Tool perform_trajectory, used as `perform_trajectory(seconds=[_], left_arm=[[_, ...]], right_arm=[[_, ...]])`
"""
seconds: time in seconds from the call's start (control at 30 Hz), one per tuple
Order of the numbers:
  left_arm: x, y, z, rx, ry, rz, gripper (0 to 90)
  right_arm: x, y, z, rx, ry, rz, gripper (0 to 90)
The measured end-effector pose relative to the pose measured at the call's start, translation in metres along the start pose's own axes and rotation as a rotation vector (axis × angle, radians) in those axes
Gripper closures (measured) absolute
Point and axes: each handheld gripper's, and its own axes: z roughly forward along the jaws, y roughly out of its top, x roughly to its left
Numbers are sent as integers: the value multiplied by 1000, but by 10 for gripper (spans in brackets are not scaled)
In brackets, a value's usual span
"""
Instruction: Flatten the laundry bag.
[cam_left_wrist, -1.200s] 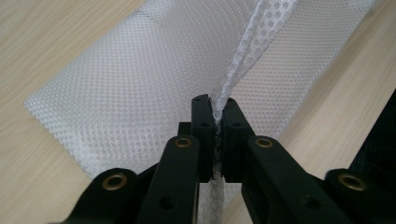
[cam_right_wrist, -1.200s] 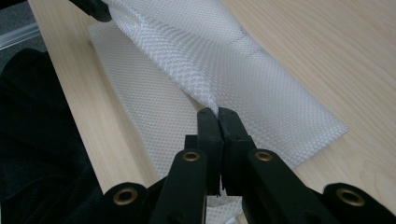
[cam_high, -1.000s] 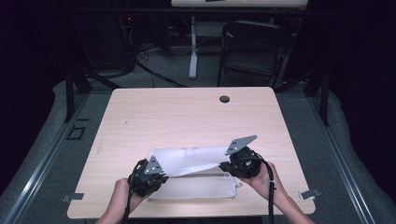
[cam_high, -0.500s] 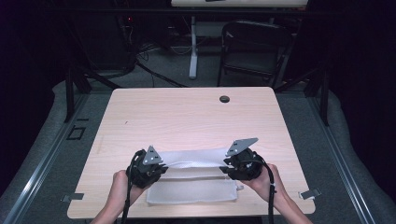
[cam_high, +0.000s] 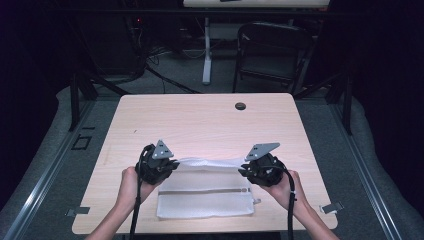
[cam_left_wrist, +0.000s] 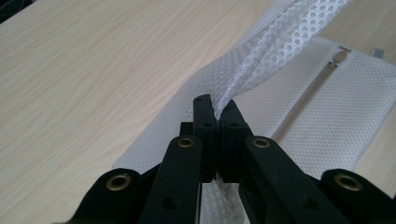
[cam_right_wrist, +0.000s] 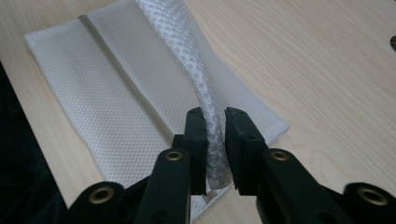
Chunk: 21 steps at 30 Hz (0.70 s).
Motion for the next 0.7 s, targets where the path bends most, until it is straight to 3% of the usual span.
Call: perform_trajectory(seconds=[0.37, 0.7], left_arm=[[11, 13, 10, -52, 32, -20, 885], [24, 23, 18, -41, 57, -25, 886]], right_arm=[[-17, 10, 3, -33, -34, 20, 852], [-34, 22, 14, -36, -35, 34, 854]])
